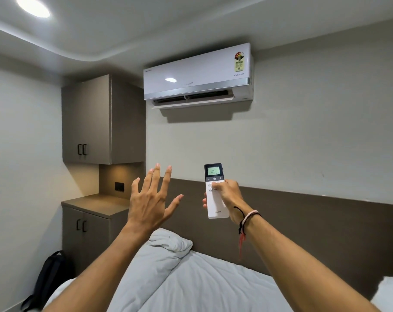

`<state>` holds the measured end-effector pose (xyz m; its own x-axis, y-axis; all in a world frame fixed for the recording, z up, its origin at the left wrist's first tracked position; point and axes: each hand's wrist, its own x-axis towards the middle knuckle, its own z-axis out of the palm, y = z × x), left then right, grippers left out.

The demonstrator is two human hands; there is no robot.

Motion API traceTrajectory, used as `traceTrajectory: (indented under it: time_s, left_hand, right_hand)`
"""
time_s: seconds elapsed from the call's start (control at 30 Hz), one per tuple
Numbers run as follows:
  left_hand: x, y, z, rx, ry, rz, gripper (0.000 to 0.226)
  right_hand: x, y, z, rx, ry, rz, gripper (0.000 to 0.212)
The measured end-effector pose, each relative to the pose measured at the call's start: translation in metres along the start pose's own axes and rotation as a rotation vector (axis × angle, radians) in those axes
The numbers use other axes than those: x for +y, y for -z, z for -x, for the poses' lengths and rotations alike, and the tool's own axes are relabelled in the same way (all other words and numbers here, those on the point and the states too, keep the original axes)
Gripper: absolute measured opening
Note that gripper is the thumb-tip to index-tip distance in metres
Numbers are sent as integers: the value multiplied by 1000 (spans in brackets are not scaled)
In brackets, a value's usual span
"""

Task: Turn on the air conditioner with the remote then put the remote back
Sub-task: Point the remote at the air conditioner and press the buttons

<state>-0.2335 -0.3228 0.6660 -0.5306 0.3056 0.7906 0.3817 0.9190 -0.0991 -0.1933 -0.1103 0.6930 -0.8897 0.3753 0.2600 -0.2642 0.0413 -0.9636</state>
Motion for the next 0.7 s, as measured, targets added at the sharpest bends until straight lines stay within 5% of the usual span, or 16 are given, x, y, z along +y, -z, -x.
traceTrajectory:
  time_s: [0.7]
  left_hand:
    - [-3, -4, 3, 2, 0, -11, 85]
  right_hand:
    - [8, 2, 0, -2, 4, -15, 17]
